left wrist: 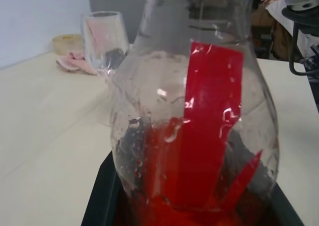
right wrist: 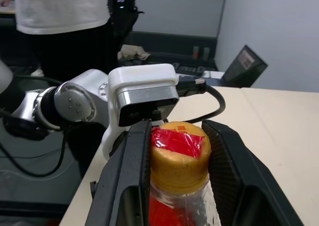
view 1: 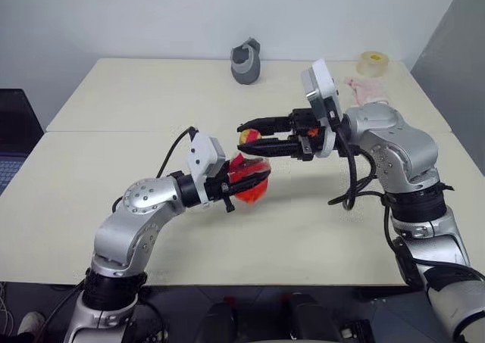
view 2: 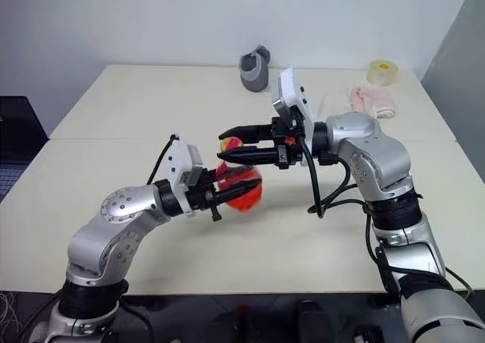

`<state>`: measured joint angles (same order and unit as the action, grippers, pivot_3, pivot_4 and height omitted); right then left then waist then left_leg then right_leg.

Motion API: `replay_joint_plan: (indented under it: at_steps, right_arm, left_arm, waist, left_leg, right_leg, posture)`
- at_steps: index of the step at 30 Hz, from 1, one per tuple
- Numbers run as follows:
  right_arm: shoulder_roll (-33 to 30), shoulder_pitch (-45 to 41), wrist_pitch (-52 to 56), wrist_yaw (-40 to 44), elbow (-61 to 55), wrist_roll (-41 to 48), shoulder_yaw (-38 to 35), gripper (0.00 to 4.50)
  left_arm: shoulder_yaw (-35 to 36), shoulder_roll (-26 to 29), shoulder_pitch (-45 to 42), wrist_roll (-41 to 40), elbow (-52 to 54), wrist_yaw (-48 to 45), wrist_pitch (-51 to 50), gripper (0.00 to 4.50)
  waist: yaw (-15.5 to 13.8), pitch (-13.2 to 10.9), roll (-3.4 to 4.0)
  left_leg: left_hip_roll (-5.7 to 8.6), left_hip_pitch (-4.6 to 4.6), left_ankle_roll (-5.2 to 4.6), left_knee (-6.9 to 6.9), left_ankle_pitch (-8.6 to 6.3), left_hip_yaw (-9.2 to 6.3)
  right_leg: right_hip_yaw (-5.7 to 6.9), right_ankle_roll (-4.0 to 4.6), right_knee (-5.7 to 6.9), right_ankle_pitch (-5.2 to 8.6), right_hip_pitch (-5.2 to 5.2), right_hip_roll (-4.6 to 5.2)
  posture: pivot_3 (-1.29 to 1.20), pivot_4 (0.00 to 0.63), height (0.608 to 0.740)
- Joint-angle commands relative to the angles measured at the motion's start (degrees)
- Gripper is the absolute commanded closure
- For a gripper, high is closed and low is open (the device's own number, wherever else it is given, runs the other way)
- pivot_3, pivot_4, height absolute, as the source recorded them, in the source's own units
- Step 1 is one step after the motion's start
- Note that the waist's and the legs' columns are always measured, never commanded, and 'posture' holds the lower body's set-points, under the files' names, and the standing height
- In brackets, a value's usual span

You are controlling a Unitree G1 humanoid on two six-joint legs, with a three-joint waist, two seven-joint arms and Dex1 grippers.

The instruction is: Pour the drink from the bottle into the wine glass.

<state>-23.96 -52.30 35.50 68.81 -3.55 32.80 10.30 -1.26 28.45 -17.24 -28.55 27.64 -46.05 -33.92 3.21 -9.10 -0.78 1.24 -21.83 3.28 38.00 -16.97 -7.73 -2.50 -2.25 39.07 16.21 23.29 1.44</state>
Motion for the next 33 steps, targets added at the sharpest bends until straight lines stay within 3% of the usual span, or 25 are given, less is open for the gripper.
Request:
replay_joint_plan:
  at_steps: [1,7,13,18,23,33]
  right_arm:
    - [-1.16,-1.1,1.96,0.03,-0.73,1.81,-2.18,1.94]
    - [-5.85,4.03,10.22,-6.38,-11.66,6.63,-7.21,0.02]
    - [0.1,7.96,12.15,-24.21,-15.92,3.02,-8.28,0.02]
    - [8.34,5.43,7.81,-36.92,-10.63,-4.41,-7.24,0.02]
    - [11.46,2.95,6.47,-40.75,-7.47,-7.06,-7.11,0.02]
    - [14.24,0.46,7.82,-42.87,-5.76,-6.68,-6.93,0.02]
  left_arm:
    - [3.53,1.25,1.49,-2.31,3.81,1.63,-0.43,3.1]
    - [9.23,2.24,2.67,-1.49,-0.63,7.0,-1.97,3.1]
    - [6.03,0.62,-2.69,3.35,-9.6,8.53,3.13,3.1]
    - [2.48,-3.41,-11.72,8.68,-22.08,9.04,11.63,3.1]
    - [0.77,-6.51,-16.32,10.69,-28.86,8.15,16.34,3.1]
    - [-0.42,-8.03,-15.89,11.67,-31.47,6.11,18.21,3.1]
  waist:
    - [-0.07,-0.01,0.01]
    - [-0.89,-0.01,0.0]
    - [-1.34,-0.01,0.0]
    - [-1.36,-0.01,0.0]
    - [-1.18,0.0,0.0]
    - [-0.23,0.0,0.01]
  left_leg:
    - [-0.03,-0.02,0.0,0.0,0.0,-0.01]
    - [-0.04,-0.06,0.0,0.01,0.0,-0.04]
    - [0.05,-0.04,0.01,0.02,0.01,0.03]
    - [0.1,-0.04,0.13,0.04,0.07,0.07]
    - [0.1,-0.1,0.15,-0.02,0.08,0.1]
    - [0.1,-0.11,0.13,-0.03,0.08,0.09]
  right_leg:
    - [0.0,0.0,0.0,0.0,0.01,0.0]
    - [0.04,0.0,-0.05,0.0,0.01,0.12]
    - [0.04,0.0,0.0,0.0,0.01,0.14]
    - [0.04,0.0,-0.01,0.0,0.01,0.14]
    - [0.0,0.0,-0.03,0.0,0.15,0.15]
    - [-0.01,0.0,0.02,0.0,0.19,0.15]
  posture:
    - [0.0,0.15,0.74]
    - [0.0,0.15,0.74]
    - [0.0,0.15,0.74]
    - [0.0,0.15,0.74]
    - [0.0,0.15,0.74]
    - [0.0,0.15,0.74]
